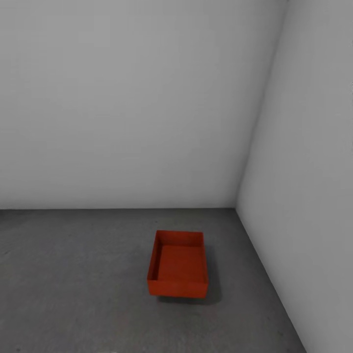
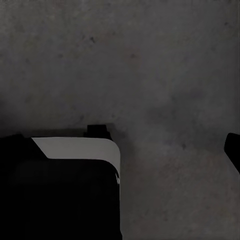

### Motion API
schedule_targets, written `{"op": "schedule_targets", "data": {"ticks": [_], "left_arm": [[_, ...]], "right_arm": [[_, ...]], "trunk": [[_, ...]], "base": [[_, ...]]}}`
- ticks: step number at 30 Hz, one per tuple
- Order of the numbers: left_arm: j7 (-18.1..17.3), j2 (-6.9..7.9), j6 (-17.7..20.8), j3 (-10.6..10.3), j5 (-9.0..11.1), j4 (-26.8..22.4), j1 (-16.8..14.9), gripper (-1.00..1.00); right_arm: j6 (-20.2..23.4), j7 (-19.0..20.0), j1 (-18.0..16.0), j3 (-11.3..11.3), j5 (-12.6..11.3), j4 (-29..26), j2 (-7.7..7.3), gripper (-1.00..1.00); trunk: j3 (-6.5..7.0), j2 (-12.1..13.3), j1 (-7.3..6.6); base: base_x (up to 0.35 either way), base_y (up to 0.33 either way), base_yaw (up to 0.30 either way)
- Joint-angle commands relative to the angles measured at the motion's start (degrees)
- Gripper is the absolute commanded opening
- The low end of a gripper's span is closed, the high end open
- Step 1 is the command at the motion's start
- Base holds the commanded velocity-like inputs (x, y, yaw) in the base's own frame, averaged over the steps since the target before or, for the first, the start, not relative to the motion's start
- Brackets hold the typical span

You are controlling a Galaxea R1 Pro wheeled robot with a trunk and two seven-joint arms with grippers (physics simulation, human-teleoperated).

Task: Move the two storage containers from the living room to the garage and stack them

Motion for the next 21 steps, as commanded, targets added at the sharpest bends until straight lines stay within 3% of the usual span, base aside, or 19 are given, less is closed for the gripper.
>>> {"op": "schedule_targets", "data": {"ticks": [1,10,21], "left_arm": [[0.1,0.0,0.2,0.0,0.5,0.0,0.1,1.0],[0.0,-0.08,-0.2,0.0,2.2,0.0,2.3,1.0],[-0.1,-0.3,-0.8,0.0,2.4,0.0,3.5,1.0]], "right_arm": [[-0.3,0.0,-0.1,0.5,-0.6,0.2,0.05,1.0],[-0.3,0.0,-0.1,0.5,-0.6,0.2,0.05,1.0],[-0.3,0.0,-0.1,0.5,-0.6,0.2,0.05,1.0]], "trunk": [[0.02,-0.1,0.01],[0.84,-0.1,0.01],[1.84,-0.1,0.01]], "base": [[0.0,0.0,0.0],[0.0,0.0,0.0],[0.0,0.0,0.0]]}}
